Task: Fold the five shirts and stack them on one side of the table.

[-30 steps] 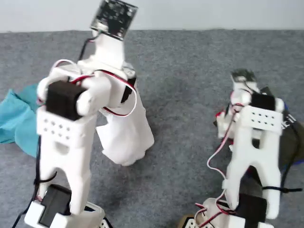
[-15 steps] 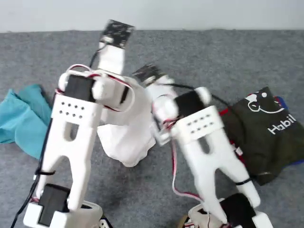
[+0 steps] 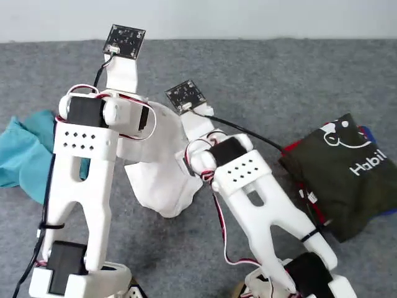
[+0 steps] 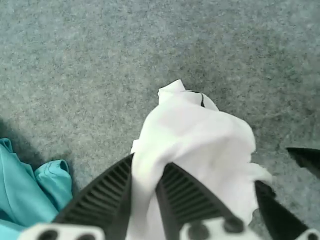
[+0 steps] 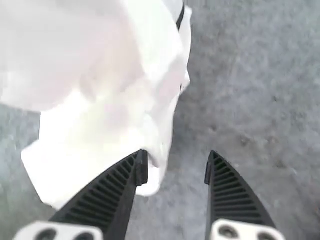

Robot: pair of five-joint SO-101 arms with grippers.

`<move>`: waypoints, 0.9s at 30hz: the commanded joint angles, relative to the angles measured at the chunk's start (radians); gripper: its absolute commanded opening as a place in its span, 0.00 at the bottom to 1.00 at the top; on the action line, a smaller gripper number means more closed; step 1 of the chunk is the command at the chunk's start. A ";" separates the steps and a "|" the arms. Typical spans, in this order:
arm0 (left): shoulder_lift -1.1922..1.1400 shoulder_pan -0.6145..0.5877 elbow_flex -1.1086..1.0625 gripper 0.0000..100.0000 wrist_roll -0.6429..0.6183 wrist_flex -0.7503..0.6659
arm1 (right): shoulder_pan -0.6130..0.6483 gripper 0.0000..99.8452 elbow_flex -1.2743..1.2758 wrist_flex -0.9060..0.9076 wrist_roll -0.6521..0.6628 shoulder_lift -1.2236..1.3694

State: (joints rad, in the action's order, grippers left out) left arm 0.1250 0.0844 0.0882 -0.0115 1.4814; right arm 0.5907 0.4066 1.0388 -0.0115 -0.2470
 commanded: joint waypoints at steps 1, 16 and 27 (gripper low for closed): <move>0.032 0.000 0.002 0.01 0.006 -0.012 | 0.031 0.20 0.018 -0.068 -0.035 -0.027; 0.032 -0.002 0.002 0.01 0.006 0.017 | 0.004 0.03 0.170 -0.291 -0.005 0.061; 0.032 -0.002 0.002 0.01 0.006 0.017 | -0.265 0.01 -0.146 -0.025 0.138 -0.019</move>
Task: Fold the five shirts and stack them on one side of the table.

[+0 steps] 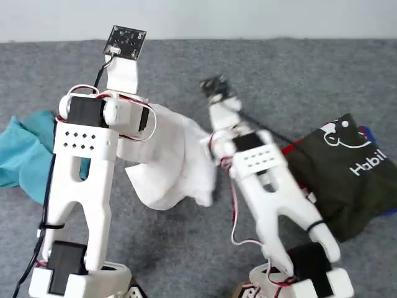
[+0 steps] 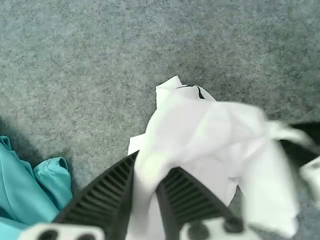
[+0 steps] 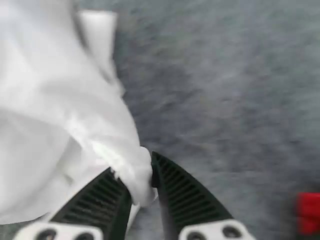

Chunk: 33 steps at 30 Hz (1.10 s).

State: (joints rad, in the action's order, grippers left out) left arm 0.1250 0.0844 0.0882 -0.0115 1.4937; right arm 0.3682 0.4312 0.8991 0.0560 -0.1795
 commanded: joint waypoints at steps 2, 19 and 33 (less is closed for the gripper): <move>0.032 0.000 0.002 0.01 0.006 0.005 | -0.050 0.01 -0.284 0.196 0.123 -0.125; 0.032 0.000 0.001 0.01 0.006 0.032 | 0.154 0.01 -0.135 0.213 0.140 -0.084; 0.032 0.000 0.001 0.01 0.006 0.068 | 0.421 0.25 -0.028 0.226 0.021 0.065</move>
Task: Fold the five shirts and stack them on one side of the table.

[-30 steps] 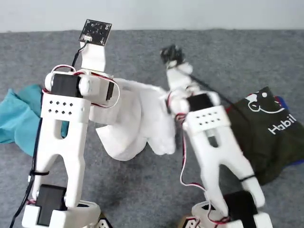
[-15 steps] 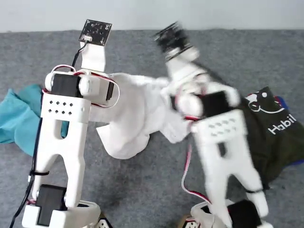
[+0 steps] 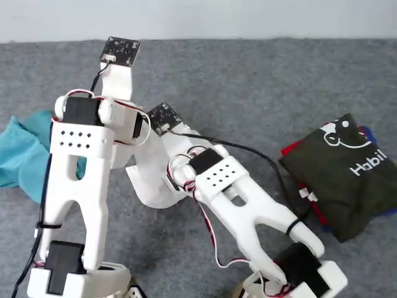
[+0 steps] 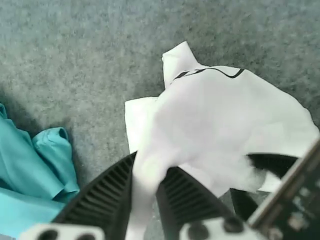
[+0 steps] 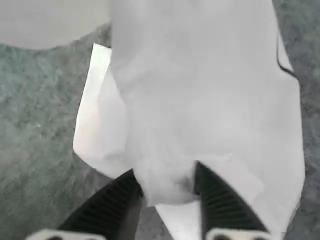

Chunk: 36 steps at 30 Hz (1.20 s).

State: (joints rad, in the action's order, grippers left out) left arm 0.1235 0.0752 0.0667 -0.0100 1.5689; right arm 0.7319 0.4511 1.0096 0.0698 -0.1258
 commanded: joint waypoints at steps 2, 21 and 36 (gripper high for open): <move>0.034 0.009 0.022 0.01 0.005 -0.008 | 0.044 0.24 -0.084 0.186 0.009 0.001; 0.031 0.009 0.022 0.01 0.005 -0.008 | -0.186 0.21 -0.072 -0.025 0.080 0.216; 0.026 0.009 0.022 0.01 0.005 -0.008 | -0.188 0.03 -0.072 -0.065 0.080 0.251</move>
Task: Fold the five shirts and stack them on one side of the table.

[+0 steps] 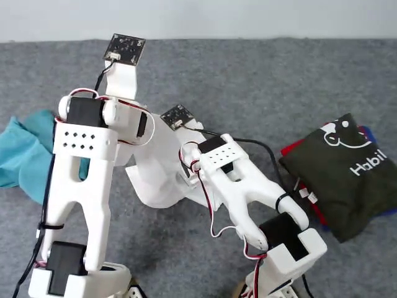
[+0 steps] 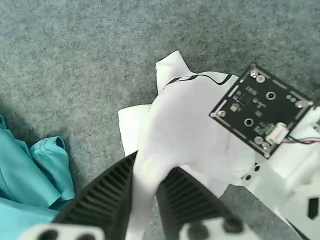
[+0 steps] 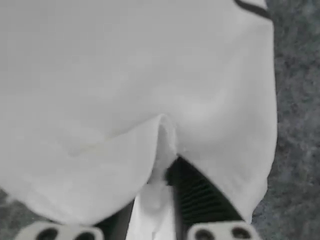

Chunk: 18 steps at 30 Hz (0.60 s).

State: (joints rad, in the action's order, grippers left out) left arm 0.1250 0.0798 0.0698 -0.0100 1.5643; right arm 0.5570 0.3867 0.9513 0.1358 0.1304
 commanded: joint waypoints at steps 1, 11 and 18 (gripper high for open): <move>0.025 0.005 0.019 0.01 0.005 -0.003 | -0.013 0.02 -0.008 -0.005 0.014 -0.007; 0.031 0.005 0.019 0.01 0.005 -0.003 | -0.041 0.01 -0.121 0.191 0.014 -0.125; 0.032 -0.002 0.019 0.01 0.005 -0.003 | -0.269 0.01 -0.374 0.433 0.017 -0.437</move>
State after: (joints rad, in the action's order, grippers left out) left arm 0.1250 0.0798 0.0698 -0.0100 1.5643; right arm 0.3928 0.1335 1.3165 0.1358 -0.1534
